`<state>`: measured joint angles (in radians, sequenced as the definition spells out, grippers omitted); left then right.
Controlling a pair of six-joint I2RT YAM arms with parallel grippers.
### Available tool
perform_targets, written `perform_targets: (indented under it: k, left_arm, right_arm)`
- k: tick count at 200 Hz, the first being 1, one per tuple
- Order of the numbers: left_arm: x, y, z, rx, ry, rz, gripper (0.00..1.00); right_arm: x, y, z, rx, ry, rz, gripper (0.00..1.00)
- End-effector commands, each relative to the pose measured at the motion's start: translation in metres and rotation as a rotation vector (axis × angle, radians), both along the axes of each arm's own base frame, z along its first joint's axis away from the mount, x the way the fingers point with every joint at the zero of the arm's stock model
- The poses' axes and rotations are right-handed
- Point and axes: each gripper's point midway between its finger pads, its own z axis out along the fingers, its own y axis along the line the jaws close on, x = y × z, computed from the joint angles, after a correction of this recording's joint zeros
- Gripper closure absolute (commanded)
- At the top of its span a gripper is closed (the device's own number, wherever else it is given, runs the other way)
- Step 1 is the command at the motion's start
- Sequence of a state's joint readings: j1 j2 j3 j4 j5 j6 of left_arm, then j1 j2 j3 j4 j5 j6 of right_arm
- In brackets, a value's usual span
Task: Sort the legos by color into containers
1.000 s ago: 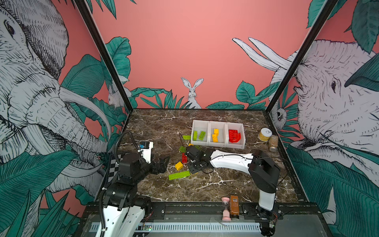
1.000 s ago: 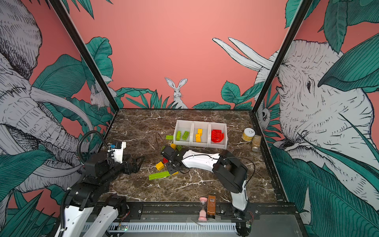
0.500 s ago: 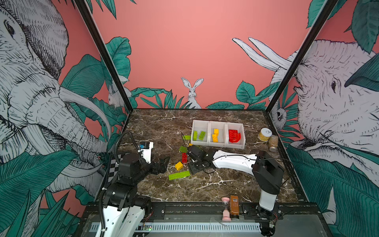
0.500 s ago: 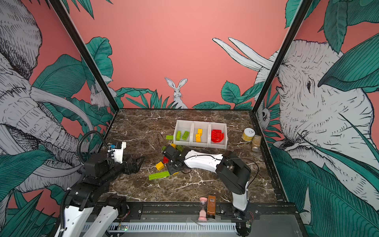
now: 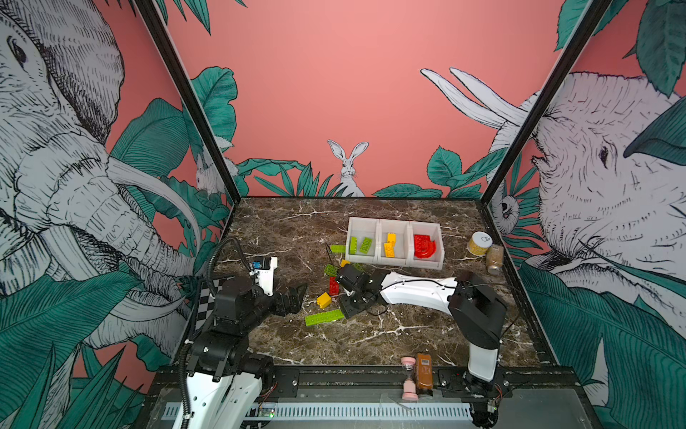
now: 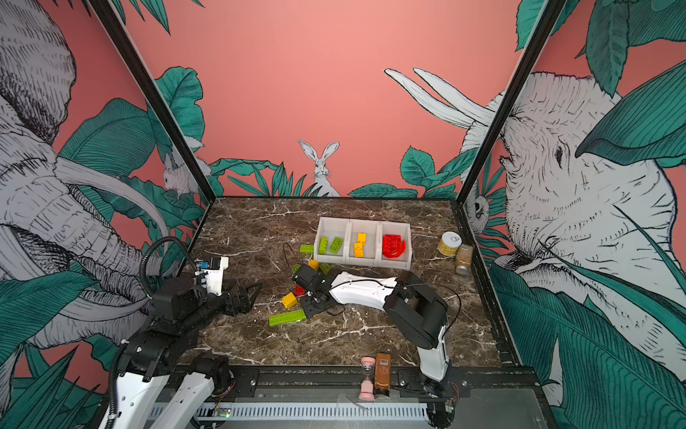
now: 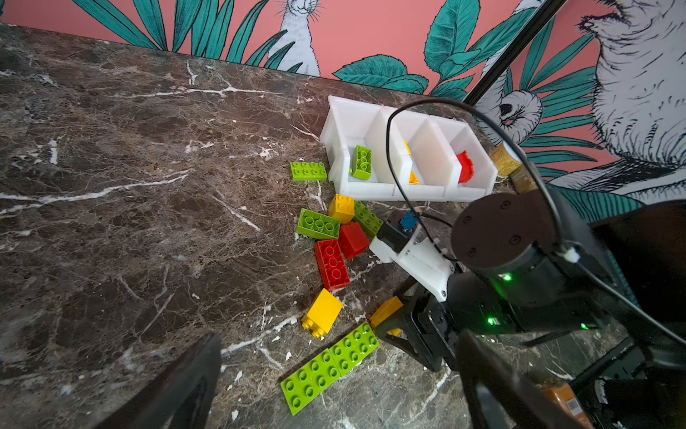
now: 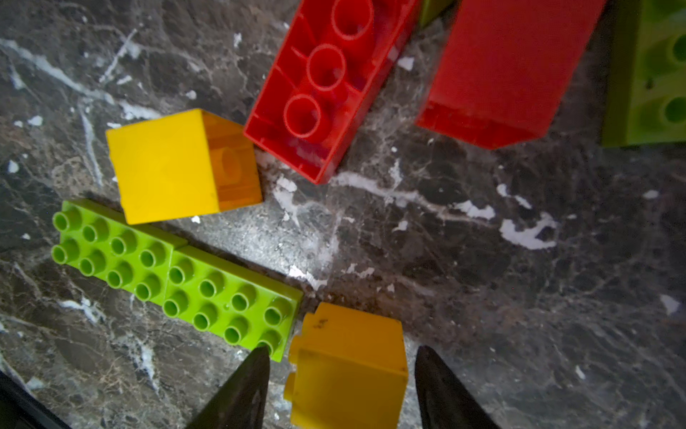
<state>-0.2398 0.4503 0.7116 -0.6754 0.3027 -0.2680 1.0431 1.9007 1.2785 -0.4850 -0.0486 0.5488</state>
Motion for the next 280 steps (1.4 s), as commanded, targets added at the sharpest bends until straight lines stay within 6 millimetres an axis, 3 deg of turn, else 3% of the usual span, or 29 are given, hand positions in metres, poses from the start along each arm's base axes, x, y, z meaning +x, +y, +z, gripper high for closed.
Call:
perform_targets:
  k: [1,90,119,158,191,221,239,244,280]
  left_arm:
    - [-0.002,-0.001,-0.001,-0.006,0.0,-0.006,0.01]
    - [-0.002,-0.001,0.0,-0.006,-0.002,-0.004,0.01]
    - [-0.002,0.0,-0.001,-0.004,0.0,0.0,0.01]
    - [-0.002,0.0,-0.001,-0.002,-0.002,0.001,0.01]
    - [-0.001,0.001,0.0,-0.001,-0.004,0.008,0.01]
    - [-0.001,0.0,-0.001,0.001,0.001,0.002,0.01]
    - [-0.001,0.001,0.0,0.001,-0.005,0.004,0.01]
    - [-0.002,0.001,0.0,0.0,-0.007,0.006,0.01]
    - [-0.002,0.002,0.001,0.001,-0.019,0.012,0.01]
  right_arm:
    - [-0.004,0.003,-0.001,-0.006,0.009,0.019,0.41]
    - [0.002,-0.009,0.002,-0.048,-0.026,0.005,0.56]
    - [0.007,-0.011,0.021,0.016,-0.051,-0.011,0.6]
    - [0.027,-0.034,0.062,0.124,-0.078,-0.068,0.62]
    - [0.062,-0.074,0.083,0.149,-0.1,-0.126,0.62]
    - [0.108,-0.113,0.1,0.147,-0.149,-0.195,0.64]
    - [0.133,-0.131,0.098,0.08,-0.184,-0.215,0.65]
    - [0.144,-0.132,0.106,0.083,-0.205,-0.222,0.65]
    - [0.194,-0.15,0.108,0.076,-0.237,-0.292,0.65]
